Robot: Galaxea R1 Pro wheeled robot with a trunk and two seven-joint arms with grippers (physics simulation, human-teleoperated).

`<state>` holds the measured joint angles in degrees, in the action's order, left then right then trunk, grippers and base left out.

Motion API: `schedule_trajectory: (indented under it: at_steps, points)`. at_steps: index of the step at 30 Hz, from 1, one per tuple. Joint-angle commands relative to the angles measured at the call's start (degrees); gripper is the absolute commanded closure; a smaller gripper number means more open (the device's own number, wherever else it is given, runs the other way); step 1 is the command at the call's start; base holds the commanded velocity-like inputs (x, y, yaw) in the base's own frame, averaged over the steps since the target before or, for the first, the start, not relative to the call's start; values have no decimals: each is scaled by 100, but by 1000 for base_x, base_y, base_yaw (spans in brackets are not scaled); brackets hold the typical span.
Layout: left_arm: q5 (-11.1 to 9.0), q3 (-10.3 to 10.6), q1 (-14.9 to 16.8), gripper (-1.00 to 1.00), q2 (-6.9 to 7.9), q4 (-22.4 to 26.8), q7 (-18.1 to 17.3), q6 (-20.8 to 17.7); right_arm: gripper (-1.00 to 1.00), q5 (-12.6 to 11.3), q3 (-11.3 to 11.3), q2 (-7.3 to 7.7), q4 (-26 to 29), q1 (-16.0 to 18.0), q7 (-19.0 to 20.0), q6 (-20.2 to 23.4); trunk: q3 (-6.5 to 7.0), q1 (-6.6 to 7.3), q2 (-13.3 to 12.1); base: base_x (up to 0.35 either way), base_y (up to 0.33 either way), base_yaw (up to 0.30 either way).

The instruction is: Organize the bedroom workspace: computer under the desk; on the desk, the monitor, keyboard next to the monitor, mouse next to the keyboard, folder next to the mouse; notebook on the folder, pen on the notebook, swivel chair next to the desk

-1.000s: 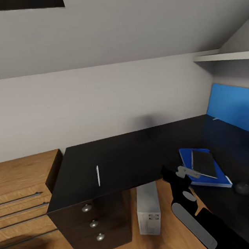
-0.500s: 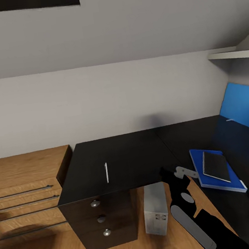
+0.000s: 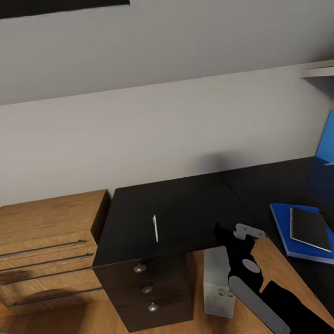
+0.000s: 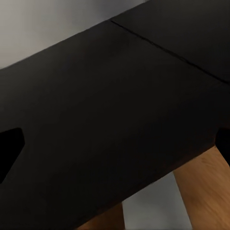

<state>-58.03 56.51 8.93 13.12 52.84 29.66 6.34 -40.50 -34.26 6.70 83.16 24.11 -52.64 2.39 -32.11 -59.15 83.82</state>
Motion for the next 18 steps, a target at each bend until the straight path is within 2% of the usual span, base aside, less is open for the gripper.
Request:
schedule_trajectory:
  at_steps: [1,7,13,18]
  points:
    - [-62,41,12,-100,6,0,34,52,-100,-17,-9,6,11,6,-36,25,-6,0,4,0,0,275]
    - [-51,40,12,-100,-16,-181,31,52,-100,-12,0,6,13,6,-36,25,-6,0,4,0,0,276]
    - [-53,20,12,-100,-106,-244,31,52,-100,-11,-9,0,-34,6,-33,25,-6,0,4,0,0,276]
    - [-42,-11,12,-100,-354,-696,24,51,-100,-11,-12,1,-51,6,-23,25,-6,0,4,0,0,276]
